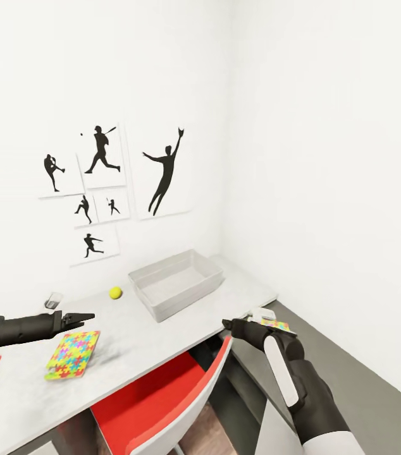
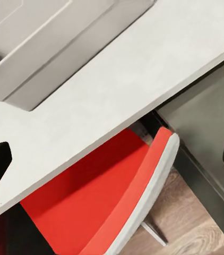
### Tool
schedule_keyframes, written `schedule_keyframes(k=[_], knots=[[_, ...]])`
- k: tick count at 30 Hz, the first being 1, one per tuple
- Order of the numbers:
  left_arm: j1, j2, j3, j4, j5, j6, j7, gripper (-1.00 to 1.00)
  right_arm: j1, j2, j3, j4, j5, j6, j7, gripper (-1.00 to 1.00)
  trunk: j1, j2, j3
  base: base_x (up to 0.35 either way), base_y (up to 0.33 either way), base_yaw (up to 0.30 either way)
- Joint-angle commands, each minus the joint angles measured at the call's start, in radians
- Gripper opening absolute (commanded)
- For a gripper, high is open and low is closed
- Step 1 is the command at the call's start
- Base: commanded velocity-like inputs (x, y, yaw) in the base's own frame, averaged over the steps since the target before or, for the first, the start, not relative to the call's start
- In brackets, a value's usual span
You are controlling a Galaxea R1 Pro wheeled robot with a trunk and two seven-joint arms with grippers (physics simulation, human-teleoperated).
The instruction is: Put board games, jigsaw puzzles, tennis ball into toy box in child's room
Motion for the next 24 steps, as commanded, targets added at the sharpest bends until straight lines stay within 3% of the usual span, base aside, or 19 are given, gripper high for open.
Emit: schedule_keyframes(k=[1,7,19,24], knots=[[0.0,0.0,0.0,0.0,0.0,0.011,-0.003,1.0,0.0,0.0,0.001,-0.001,-0.01,0.003,-0.009,1.0,0.001,-0.001,0.0,0.242,-0.081,0.021],[0.0,0.0,0.0,0.0,0.0,0.011,-0.001,1.0,0.0,0.002,0.001,-0.001,-0.01,0.003,-0.01,1.0,0.001,-0.001,0.0,0.275,-0.077,0.15],[0.0,-0.001,0.0,0.0,0.001,0.011,0.0,1.0,0.0,0.002,0.001,-0.001,-0.01,0.003,-0.01,1.0,0.001,-0.001,0.0,0.298,-0.021,0.274],[0.0,-0.001,0.0,0.0,0.001,0.01,-0.003,1.0,0.0,-0.002,0.0,-0.001,-0.01,0.003,-0.01,1.0,0.001,-0.001,0.0,0.131,-0.001,0.129]])
